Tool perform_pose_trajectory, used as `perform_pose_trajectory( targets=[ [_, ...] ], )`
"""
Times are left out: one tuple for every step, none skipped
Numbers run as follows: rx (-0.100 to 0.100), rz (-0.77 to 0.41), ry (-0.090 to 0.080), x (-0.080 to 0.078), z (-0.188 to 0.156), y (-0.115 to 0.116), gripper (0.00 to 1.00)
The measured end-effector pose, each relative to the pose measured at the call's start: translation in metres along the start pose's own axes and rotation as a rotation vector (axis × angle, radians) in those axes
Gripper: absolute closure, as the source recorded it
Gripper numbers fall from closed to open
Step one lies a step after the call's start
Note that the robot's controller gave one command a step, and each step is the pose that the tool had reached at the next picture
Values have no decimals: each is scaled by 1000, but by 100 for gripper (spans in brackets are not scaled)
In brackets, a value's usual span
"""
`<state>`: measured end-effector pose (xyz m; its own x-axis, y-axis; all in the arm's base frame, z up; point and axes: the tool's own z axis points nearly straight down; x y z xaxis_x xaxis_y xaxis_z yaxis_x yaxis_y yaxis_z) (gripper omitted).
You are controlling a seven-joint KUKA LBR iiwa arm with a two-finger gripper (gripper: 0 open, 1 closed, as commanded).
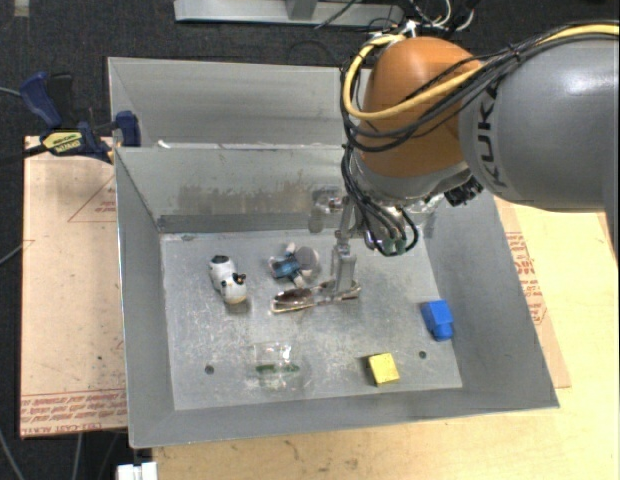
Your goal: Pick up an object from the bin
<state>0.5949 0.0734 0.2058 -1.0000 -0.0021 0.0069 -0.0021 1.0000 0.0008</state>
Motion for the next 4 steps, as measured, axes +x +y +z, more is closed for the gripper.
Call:
perform_pose_trajectory(
  targets=[
    [-1, 2, -8, -2, -5, 0, 0],
    [0, -87, -11, 6, 60, -29, 0],
    [2, -125, -9, 2, 62, -73, 0],
    [0, -18, -8, 7, 58, -53, 0]
  ],
)
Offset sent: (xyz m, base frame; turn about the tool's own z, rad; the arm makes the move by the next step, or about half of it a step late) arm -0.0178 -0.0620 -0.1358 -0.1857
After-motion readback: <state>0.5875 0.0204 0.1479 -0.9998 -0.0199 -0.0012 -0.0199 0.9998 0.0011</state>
